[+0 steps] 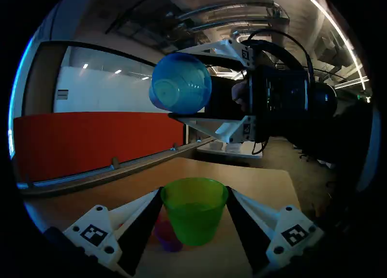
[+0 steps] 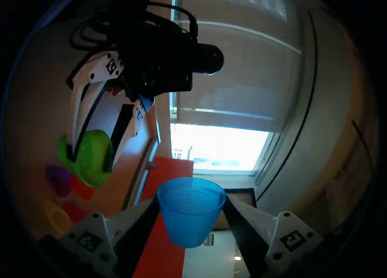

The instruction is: Pour water

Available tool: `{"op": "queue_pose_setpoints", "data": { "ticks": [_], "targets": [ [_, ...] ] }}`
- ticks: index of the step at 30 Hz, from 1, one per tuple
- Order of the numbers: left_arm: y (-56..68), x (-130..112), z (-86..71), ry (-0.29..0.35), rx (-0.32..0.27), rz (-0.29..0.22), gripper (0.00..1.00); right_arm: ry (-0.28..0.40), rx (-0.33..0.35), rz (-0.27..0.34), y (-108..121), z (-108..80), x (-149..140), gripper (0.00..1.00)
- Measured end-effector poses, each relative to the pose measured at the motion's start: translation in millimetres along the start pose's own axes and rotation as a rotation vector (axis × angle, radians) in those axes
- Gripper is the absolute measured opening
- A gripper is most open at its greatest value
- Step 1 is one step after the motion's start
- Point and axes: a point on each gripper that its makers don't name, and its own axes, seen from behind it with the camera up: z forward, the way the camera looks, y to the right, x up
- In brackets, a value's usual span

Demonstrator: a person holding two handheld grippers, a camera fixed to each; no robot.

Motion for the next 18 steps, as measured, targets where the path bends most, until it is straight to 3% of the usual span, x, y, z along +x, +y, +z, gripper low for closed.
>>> {"op": "queue_pose_setpoints", "data": {
  "ticks": [8, 18],
  "targets": [
    [0.6, 0.2, -0.6, 0.000, 0.000, 0.001, 0.89, 0.007, -0.005, 0.033, 1.1, -3.4, 6.0, 0.92],
    [-0.3, 1.9, -3.0, 0.000, 0.005, 0.005, 0.89, 0.024, -0.004, 0.196, -0.9, -9.2, 9.4, 0.92]
  ]
}}
